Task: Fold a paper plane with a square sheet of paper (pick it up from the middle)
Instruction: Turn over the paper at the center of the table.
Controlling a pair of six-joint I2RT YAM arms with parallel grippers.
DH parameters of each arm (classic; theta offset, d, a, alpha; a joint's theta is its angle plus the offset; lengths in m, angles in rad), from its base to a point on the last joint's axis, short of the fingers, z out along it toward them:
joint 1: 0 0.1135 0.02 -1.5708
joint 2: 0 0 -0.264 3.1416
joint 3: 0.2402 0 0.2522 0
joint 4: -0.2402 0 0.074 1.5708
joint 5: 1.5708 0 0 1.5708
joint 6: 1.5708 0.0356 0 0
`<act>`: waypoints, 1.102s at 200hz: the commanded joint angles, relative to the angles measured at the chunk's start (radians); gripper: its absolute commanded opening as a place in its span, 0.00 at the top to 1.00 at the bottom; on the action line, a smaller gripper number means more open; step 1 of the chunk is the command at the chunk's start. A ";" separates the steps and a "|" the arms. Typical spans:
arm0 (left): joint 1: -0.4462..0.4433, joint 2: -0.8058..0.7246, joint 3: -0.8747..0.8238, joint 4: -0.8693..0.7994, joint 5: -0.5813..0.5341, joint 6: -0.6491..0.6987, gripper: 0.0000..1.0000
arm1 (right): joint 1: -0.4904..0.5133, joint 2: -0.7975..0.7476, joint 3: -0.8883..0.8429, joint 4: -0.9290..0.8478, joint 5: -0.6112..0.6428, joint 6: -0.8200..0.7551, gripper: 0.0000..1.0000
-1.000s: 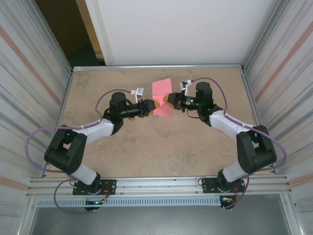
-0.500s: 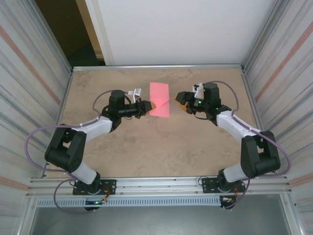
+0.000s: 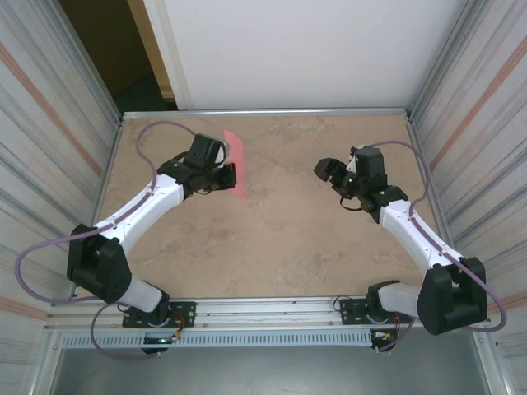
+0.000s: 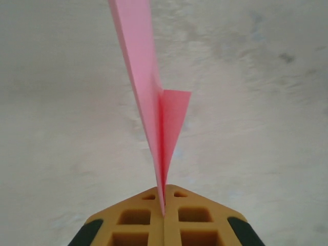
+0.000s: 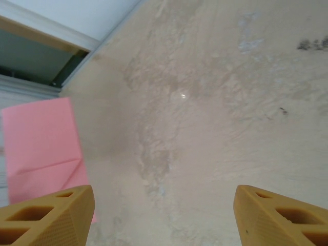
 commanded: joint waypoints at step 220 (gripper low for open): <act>-0.217 0.430 0.196 -0.018 0.164 -0.069 0.50 | -0.040 -0.008 -0.032 -0.083 0.046 -0.020 0.29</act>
